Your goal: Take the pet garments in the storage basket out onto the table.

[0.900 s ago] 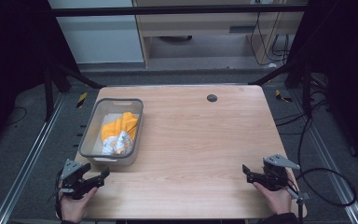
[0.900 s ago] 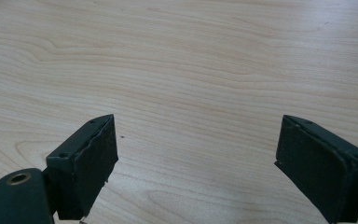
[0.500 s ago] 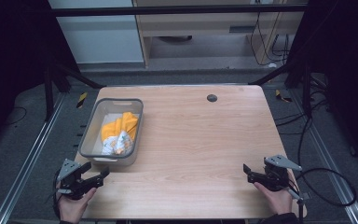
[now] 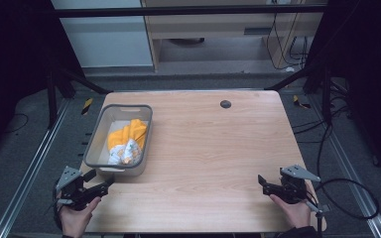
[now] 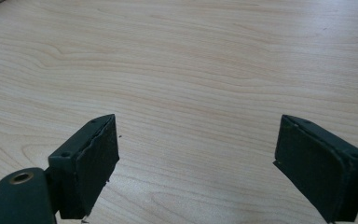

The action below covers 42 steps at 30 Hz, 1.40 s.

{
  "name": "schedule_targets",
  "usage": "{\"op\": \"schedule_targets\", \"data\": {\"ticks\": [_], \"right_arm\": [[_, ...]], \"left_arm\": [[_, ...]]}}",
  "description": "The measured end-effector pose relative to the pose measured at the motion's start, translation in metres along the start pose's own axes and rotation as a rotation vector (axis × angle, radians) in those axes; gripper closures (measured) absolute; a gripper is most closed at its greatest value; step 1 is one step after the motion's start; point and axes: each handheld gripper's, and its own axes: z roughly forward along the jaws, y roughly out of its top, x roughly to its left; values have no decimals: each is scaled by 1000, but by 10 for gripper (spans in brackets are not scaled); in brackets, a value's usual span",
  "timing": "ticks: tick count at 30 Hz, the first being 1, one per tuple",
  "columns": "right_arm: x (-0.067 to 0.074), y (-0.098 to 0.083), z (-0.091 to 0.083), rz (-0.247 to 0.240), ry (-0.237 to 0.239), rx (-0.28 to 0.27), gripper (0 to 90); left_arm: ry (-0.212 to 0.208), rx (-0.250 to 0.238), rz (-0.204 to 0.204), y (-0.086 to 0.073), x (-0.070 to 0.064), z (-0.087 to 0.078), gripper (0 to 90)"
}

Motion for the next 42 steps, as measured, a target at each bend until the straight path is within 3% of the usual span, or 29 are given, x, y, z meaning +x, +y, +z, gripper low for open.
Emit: {"op": "schedule_targets", "data": {"ticks": [16, 30, 42], "right_arm": [[2, -2, 1, -6, -6, 14, 136], [1, -2, 0, -17, -27, -3, 150], [0, -2, -1, -24, -38, -7, 173]], "left_arm": [[-45, -11, 19, 21, -7, -5, 214], [-45, -21, 40, 50, -5, -3, 218], [-25, -13, 59, 76, -3, 11, 227]]}}
